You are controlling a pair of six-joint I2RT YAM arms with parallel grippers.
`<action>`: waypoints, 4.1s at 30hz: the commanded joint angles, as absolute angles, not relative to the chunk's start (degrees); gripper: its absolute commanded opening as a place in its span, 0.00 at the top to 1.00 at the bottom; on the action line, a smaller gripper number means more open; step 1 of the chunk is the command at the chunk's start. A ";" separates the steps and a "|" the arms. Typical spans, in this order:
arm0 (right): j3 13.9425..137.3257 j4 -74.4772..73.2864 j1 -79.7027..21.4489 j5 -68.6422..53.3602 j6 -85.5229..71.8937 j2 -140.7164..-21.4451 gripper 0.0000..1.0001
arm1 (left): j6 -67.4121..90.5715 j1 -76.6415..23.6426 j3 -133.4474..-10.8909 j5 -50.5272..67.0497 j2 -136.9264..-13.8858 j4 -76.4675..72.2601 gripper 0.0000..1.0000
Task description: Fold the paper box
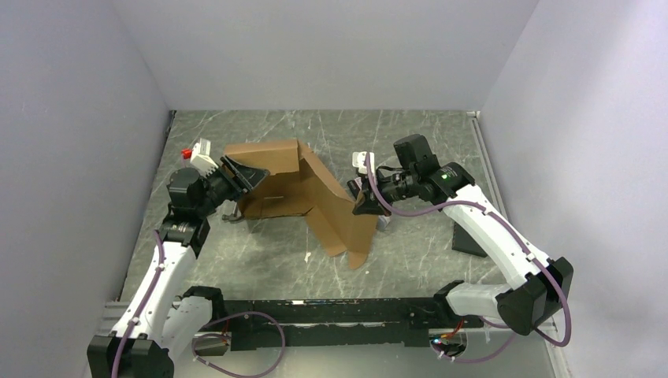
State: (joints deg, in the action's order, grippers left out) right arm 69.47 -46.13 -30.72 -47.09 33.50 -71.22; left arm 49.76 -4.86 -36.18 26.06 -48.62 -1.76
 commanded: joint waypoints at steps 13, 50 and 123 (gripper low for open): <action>71.41 -47.61 -29.88 -52.57 38.93 -69.93 1.00 | 47.71 -5.10 -39.18 26.52 -48.38 -1.13 0.43; 67.42 -34.61 -31.46 -49.25 24.65 -70.77 1.00 | 47.84 -5.10 -37.66 28.15 -46.58 -0.09 0.43; 67.15 -32.17 -31.82 -40.39 22.29 -69.89 1.00 | 12.55 8.92 -44.39 33.77 -36.84 24.77 0.10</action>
State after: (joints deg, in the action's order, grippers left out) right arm 66.83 -34.48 -31.66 -39.29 22.31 -71.13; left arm 14.66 8.60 -40.73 32.71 -40.18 16.43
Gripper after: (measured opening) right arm 0.036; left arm 0.886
